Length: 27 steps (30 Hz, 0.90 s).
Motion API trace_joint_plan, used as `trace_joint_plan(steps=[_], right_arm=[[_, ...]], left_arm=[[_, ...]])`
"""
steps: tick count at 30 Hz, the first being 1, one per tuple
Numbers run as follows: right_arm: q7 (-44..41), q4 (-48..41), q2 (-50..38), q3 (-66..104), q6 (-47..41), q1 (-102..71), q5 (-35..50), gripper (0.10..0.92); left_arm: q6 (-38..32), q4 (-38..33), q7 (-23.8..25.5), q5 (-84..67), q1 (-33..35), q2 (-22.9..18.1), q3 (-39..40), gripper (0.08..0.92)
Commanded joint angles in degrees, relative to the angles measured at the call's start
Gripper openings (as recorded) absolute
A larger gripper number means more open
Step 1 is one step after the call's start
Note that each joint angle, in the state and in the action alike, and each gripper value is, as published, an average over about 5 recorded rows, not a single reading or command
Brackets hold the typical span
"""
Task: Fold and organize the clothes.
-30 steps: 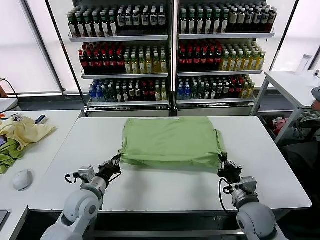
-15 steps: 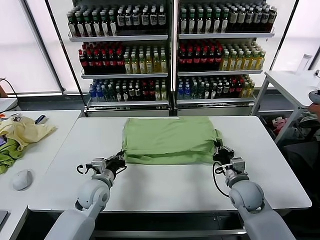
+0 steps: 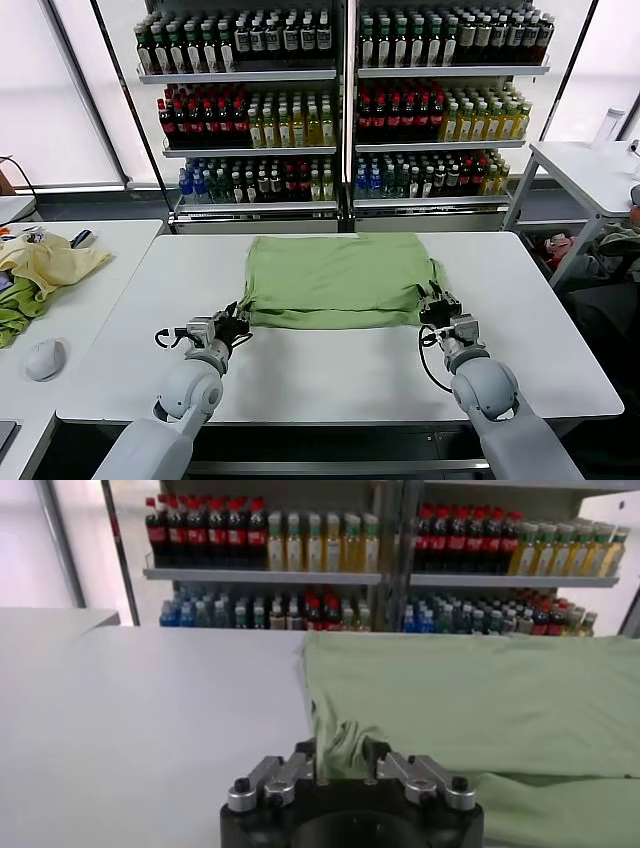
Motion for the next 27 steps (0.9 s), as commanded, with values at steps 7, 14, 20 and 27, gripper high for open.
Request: trace_joint_plan(steps=[7,14,20,27], right_arm=[[2.43,0.34,0.47,6.13,-3.29,-5.95,4.05,0.781],[3.84,-4.08,1.5,4.02,-7.11,-2.12,10.44,0.822],[4.03,-6.44,1.55,2.21,-6.84,0.69,12.28,0.727],[3.2,-7.52,1.45,1.01,-5.98,1.77,12.56,0.529]], left_arm=[[0.36,0.6,-0.99,-0.22,2.72,-0.11,-0.95,0.717],[0.49,4.22,-1.18,-2.32,-1.66,-1.22,0.85,0.82],[-1.61,8.07,-1.18,-3.15,-4.17,-2.62,1.54,0.771],[-2.96,8.45,-1.17,-3.3,-3.78,-3.6,2.26,0.568]])
